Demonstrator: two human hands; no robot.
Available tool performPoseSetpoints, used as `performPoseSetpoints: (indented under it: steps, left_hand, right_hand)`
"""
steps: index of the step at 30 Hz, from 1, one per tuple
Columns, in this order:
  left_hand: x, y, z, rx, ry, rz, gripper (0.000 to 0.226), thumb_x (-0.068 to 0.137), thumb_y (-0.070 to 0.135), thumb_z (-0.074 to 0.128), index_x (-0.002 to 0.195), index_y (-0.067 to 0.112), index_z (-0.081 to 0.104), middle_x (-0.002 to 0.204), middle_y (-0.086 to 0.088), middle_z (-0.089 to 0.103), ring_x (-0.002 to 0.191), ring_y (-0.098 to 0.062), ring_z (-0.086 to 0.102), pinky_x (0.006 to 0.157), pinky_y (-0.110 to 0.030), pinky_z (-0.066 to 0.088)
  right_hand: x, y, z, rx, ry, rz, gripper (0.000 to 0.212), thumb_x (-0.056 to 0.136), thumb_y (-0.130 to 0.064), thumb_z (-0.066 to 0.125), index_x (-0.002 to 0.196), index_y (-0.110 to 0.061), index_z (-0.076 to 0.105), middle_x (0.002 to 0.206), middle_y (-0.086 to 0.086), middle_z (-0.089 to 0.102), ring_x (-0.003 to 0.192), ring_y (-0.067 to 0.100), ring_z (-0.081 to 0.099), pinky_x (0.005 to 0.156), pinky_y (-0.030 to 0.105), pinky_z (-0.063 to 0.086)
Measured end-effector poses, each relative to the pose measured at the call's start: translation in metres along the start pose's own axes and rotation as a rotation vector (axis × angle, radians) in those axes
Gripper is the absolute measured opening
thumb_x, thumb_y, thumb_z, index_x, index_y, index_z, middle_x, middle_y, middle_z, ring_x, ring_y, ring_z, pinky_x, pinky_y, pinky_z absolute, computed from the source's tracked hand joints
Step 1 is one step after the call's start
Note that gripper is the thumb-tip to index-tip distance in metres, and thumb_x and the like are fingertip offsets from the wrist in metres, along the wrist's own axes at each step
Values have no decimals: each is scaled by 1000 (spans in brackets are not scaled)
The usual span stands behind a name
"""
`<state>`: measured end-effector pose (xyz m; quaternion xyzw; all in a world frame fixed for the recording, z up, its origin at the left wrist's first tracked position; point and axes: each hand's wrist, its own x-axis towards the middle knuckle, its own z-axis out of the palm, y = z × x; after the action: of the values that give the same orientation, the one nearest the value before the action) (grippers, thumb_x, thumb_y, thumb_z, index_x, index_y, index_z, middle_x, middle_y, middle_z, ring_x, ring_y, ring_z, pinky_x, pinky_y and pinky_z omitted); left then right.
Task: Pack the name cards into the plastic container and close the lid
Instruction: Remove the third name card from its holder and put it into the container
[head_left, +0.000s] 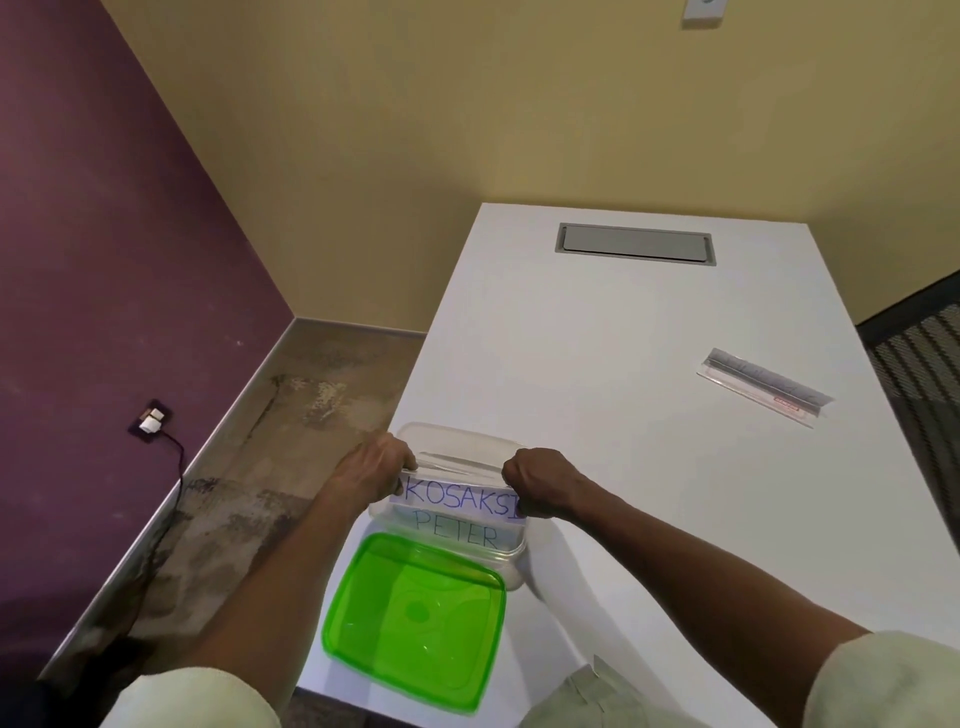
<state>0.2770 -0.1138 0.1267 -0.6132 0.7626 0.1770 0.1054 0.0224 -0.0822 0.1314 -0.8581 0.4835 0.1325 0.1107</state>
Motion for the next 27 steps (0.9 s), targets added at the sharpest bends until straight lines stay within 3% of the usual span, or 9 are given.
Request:
performPoseSetpoints:
  steps: [8, 17, 27]
  left_hand:
    - [7, 0, 8, 28, -26, 9, 35, 85, -1, 63, 117, 12, 67, 111, -14, 69, 96, -27, 68, 88, -37, 54]
    - [8, 3, 15, 136, -32, 31, 33, 90, -1, 51, 118, 10, 66, 117, -15, 65, 102, -29, 65, 87, -34, 49]
    - [14, 6, 27, 358, -36, 128, 34, 87, -2, 50, 116, 10, 65, 120, -14, 62, 108, -32, 62, 89, -39, 51]
  right_hand:
    - [9, -12, 7, -11, -30, -48, 27, 79, -17, 66, 101, -3, 59, 103, 17, 62, 92, 34, 62, 65, 30, 38]
    - [17, -20, 14, -40, -52, -89, 25, 80, -15, 63, 101, -3, 60, 103, 17, 63, 92, 34, 62, 66, 30, 37]
    - [20, -24, 27, -10, -60, -84, 16, 79, -4, 59, 94, -3, 62, 97, 17, 65, 88, 35, 63, 64, 31, 39]
